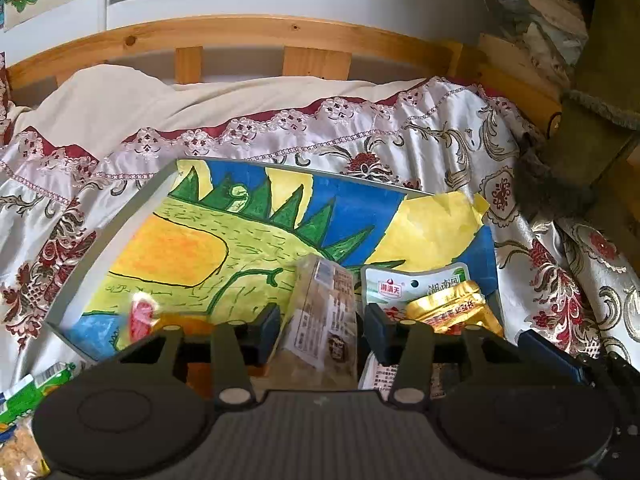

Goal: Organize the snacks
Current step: 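Carry both packets into the dinosaur tray and open both tools, then lift both open tools back from the tray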

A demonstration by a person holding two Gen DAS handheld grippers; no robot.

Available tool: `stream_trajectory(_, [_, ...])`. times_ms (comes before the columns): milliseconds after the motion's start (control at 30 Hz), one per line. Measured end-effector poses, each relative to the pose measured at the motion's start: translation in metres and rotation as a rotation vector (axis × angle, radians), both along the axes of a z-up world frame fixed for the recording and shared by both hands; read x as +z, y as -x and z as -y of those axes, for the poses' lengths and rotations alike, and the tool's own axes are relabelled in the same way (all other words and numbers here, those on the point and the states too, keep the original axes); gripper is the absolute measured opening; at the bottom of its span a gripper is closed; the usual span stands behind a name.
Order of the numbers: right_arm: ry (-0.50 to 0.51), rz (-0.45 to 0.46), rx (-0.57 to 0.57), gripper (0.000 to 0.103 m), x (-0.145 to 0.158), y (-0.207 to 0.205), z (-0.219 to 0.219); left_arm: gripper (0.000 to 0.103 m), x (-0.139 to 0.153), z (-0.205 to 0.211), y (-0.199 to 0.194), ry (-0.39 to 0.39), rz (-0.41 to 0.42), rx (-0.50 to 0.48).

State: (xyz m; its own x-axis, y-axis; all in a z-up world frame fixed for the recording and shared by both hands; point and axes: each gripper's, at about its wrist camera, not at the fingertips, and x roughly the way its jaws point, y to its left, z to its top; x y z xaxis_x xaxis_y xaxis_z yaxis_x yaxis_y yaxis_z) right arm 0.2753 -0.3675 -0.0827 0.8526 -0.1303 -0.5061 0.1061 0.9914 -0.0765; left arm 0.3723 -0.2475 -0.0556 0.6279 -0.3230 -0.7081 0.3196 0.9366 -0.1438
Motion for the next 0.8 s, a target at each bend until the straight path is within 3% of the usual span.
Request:
stream_trajectory(100, [0.004, 0.018, -0.013, 0.068, 0.001, 0.002, 0.000, 0.060, 0.007, -0.004, 0.005, 0.013, 0.008, 0.012])
stream_trajectory(167, [-0.004, 0.060, -0.031, 0.071, 0.007, 0.006, 0.001, 0.070, 0.016, -0.009, 0.012, 0.028, 0.037, 0.016])
stream_trajectory(200, [-0.007, 0.091, -0.042, 0.078, 0.012, 0.010, 0.002, 0.073, 0.020, -0.011, 0.015, 0.031, 0.054, 0.019])
stream_trajectory(233, [-0.009, 0.121, -0.053, 0.084, 0.015, 0.014, 0.002, 0.079, 0.026, -0.015, 0.021, 0.035, 0.082, 0.026])
stream_trajectory(467, [-0.042, 0.274, -0.104, 0.093, 0.040, 0.044, 0.003, 0.099, 0.069, -0.044, 0.061, 0.082, 0.250, 0.090])
stream_trajectory(667, [-0.080, 0.354, -0.054, 0.099, 0.067, 0.077, -0.006, 0.102, 0.091, -0.090, 0.110, 0.122, 0.393, 0.144])
stream_trajectory(800, [-0.084, 0.395, -0.039, 0.100, 0.081, 0.101, -0.015, 0.102, 0.098, -0.121, 0.142, 0.132, 0.446, 0.176])
